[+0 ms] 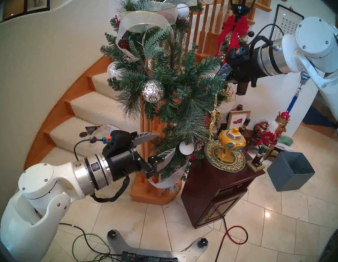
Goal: Hang the ornament onto the Christmas-tree-style decoration
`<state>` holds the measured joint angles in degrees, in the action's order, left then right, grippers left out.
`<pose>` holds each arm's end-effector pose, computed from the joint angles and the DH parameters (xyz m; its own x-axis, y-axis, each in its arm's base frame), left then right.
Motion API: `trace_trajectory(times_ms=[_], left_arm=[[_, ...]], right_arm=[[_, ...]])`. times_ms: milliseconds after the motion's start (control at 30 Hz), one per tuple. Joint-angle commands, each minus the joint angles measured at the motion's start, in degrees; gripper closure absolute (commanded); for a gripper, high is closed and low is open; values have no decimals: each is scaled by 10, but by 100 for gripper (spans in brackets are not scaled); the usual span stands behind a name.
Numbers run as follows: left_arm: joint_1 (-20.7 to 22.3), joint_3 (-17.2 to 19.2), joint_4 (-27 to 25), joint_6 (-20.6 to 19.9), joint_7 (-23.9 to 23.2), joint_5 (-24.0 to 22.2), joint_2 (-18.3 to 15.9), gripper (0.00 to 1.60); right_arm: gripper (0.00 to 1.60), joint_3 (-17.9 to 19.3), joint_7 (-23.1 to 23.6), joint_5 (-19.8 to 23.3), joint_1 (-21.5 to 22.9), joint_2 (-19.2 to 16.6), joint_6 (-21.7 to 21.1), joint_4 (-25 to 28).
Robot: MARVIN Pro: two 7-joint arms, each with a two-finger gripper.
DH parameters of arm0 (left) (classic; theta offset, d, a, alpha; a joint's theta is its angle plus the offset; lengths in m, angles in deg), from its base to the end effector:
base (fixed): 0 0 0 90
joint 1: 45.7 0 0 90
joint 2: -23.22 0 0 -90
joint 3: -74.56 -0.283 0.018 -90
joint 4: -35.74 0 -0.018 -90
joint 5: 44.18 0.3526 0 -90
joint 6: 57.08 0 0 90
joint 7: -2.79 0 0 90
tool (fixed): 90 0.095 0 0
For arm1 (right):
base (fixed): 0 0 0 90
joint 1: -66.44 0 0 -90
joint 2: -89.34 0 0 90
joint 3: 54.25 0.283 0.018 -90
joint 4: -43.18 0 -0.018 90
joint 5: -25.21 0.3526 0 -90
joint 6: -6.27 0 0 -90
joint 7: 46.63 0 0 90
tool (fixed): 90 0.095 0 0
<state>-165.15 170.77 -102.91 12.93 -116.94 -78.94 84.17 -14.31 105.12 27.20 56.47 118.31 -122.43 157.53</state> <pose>0.2842 -0.0328 -0.1414 0.0909 0.0599 0.9941 -0.7575 -0.6438 0.1081 0.4133 0.0286 0.1150 -0.2819 0.9309 0.2323 0.5841 -0.0256 0.8113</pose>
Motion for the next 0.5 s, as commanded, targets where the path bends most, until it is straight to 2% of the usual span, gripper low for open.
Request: trace_trajectory(times_ms=[0, 467], left_arm=[[0, 1, -3, 1, 0, 0, 0, 0], [0, 1, -3, 1, 0, 0, 0, 0]], right_arm=[[91, 7, -1, -3, 9, -1, 1, 0], [85, 9, 11, -2, 19, -2, 8, 0]])
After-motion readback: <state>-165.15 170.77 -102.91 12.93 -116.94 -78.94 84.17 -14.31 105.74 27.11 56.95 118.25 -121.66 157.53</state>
